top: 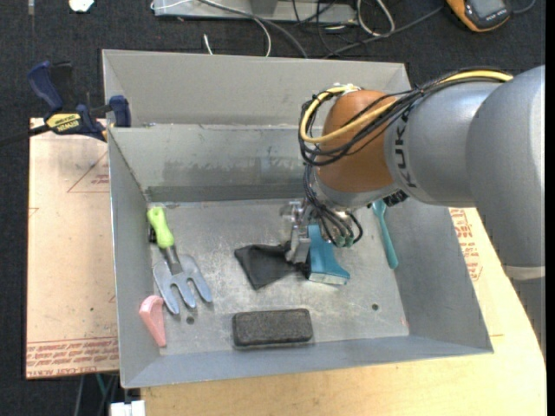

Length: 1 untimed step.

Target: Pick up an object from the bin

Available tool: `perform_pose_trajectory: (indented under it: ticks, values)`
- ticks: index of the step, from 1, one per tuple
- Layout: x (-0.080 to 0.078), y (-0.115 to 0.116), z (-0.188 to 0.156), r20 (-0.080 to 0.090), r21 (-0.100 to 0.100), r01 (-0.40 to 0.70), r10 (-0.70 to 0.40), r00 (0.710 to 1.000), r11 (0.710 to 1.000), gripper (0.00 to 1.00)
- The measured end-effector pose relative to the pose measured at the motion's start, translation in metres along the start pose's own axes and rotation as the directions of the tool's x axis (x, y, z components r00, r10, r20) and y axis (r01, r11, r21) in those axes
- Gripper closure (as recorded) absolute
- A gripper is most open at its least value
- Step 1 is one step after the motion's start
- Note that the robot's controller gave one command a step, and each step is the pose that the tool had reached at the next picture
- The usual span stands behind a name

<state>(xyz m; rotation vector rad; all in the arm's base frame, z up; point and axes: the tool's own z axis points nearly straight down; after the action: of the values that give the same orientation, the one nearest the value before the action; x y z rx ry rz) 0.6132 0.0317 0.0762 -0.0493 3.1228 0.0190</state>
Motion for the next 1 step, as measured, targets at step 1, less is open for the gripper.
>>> perform_pose_trajectory:
  ticks: [1]
  values:
    - [0.0, 0.0, -0.0003, 0.0, 0.0, 0.0, 0.0, 1.0, 1.0, 1.0]
